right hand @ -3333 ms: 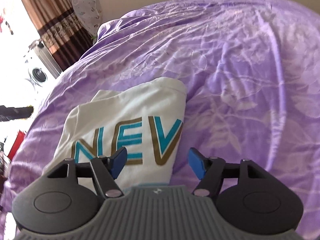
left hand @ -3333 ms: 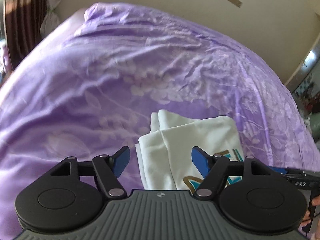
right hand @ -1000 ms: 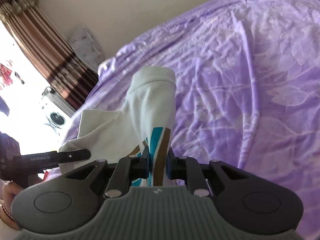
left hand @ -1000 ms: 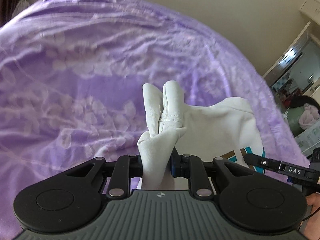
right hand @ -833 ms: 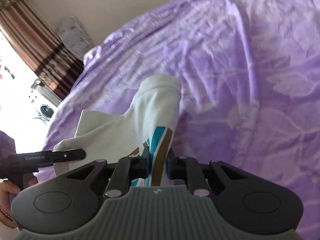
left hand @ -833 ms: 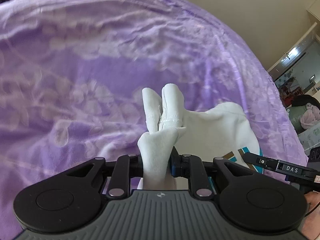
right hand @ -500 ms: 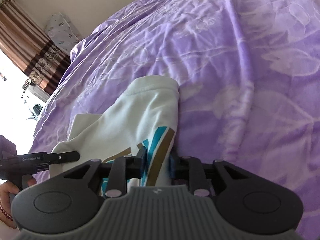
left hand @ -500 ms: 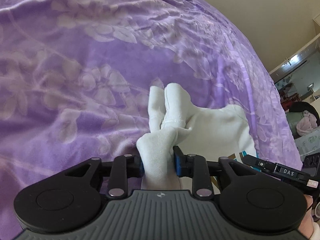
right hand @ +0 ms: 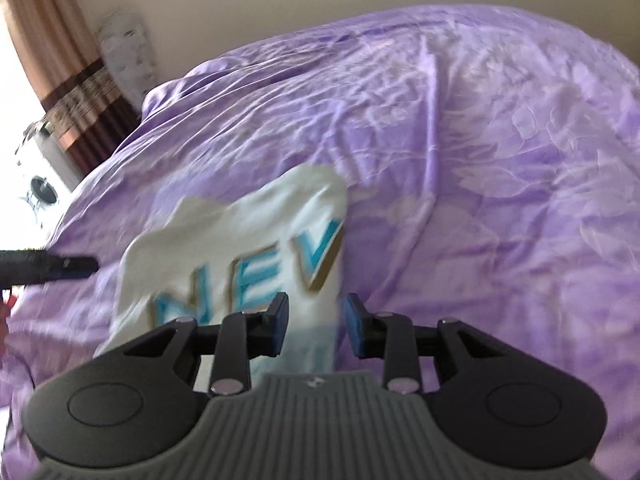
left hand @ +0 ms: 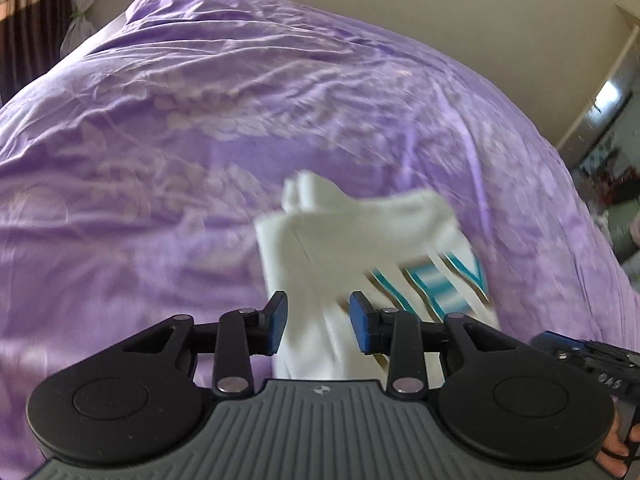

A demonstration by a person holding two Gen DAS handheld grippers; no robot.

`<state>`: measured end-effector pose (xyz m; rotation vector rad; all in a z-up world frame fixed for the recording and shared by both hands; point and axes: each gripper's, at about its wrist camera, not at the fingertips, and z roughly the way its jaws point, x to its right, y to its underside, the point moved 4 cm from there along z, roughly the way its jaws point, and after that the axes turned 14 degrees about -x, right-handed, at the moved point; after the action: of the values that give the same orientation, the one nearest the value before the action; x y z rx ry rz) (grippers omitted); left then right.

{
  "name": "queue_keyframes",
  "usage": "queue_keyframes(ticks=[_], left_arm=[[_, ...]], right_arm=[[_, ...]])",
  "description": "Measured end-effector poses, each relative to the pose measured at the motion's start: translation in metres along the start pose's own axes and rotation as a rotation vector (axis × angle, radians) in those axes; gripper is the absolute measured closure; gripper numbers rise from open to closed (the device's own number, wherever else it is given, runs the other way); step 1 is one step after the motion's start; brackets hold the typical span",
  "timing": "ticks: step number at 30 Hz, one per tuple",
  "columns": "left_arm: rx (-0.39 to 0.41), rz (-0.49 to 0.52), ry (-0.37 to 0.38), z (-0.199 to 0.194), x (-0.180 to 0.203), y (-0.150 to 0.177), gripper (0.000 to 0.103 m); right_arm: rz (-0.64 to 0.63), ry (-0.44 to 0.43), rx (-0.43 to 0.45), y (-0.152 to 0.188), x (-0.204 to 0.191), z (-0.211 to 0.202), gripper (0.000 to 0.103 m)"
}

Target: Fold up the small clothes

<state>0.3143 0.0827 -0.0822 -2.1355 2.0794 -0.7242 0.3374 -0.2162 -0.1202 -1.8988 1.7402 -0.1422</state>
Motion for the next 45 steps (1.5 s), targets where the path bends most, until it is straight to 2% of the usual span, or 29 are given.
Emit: queue_keyframes(ticks=[2, 5, 7, 11, 15, 17, 26, 37, 41, 45], left_arm=[[-0.006, 0.033, -0.021, -0.006, 0.015, 0.021, 0.070], [0.000, 0.086, -0.075, -0.008, 0.030, 0.052, 0.072], [-0.026, 0.099, -0.077, -0.001, 0.033, 0.068, 0.075], [-0.060, 0.108, -0.141, 0.022, 0.030, 0.086, 0.081], [-0.078, 0.101, -0.155, 0.040, 0.025, 0.096, 0.082], [-0.080, 0.112, -0.168, 0.046, 0.023, 0.100, 0.082], [-0.115, 0.094, -0.140, 0.067, 0.011, 0.111, 0.086], [-0.119, 0.097, -0.143, 0.066, 0.013, 0.111, 0.087], [-0.095, 0.117, -0.139, 0.056, 0.015, 0.111, 0.086], [-0.036, 0.107, -0.080, 0.036, 0.016, 0.108, 0.083]], right_arm=[[-0.035, 0.009, 0.001, 0.024, -0.014, -0.009, 0.075], [-0.065, 0.034, -0.006, 0.054, -0.027, -0.013, 0.076], [-0.084, 0.055, -0.017, 0.071, -0.030, -0.012, 0.075], [-0.105, 0.070, -0.054, 0.094, -0.030, 0.001, 0.075], [-0.129, 0.101, -0.072, 0.105, -0.028, 0.017, 0.075], [-0.131, 0.107, -0.084, 0.107, -0.026, 0.023, 0.075], [-0.131, 0.118, -0.131, 0.115, -0.019, 0.045, 0.075], [-0.142, 0.131, -0.146, 0.114, -0.019, 0.049, 0.075], [-0.126, 0.123, -0.147, 0.112, -0.020, 0.046, 0.075], [-0.099, 0.098, -0.121, 0.109, -0.018, 0.032, 0.073]])
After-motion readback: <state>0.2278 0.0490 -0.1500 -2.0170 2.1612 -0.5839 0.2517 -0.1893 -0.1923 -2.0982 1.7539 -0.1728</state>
